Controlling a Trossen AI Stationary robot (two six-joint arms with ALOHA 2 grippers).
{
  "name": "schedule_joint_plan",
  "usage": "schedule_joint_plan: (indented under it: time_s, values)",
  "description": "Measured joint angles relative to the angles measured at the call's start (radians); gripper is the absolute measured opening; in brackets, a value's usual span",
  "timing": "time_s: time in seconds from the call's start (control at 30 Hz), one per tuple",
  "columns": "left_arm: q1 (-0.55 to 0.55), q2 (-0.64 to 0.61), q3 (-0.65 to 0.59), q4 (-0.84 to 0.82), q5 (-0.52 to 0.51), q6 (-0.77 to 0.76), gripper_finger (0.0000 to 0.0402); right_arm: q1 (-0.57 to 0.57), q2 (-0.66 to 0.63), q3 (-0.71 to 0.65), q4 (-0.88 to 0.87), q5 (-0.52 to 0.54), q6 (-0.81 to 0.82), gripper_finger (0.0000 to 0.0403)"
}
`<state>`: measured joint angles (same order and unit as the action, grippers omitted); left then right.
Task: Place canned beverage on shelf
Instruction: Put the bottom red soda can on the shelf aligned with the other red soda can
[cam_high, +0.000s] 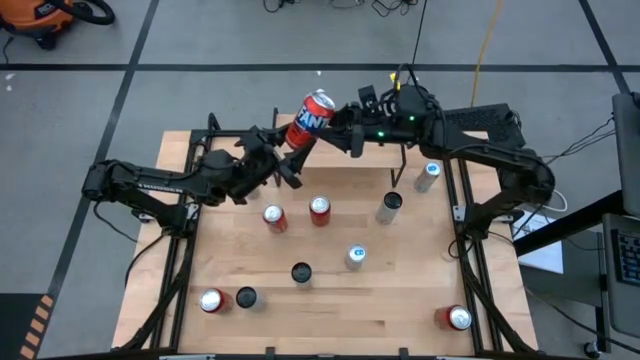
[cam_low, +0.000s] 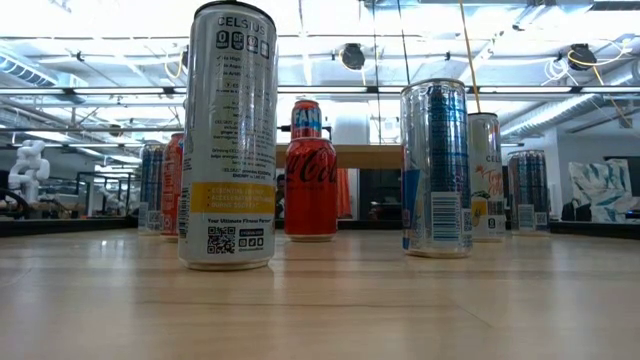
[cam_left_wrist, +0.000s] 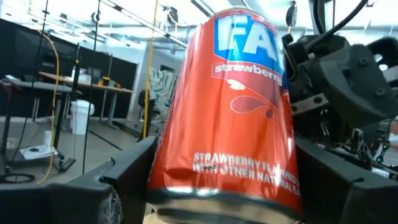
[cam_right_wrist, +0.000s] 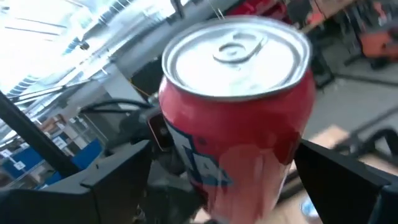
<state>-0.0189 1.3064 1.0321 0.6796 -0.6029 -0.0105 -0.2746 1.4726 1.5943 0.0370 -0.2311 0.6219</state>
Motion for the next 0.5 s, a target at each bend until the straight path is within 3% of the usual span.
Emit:
schedule_joint_plan:
  time_s: [0.23,0.5]
  values:
    - [-0.001,-0.002,0.001,0.0,-0.012,0.002,0.0297,-0.007,0.017,0.0,0.106,0.025,-0.017,0.0359]
    - [-0.001,-0.001,0.001,-0.018,-0.029,0.025,0.0297,-0.017,0.028,0.0,0.113,0.029,-0.005,0.0335]
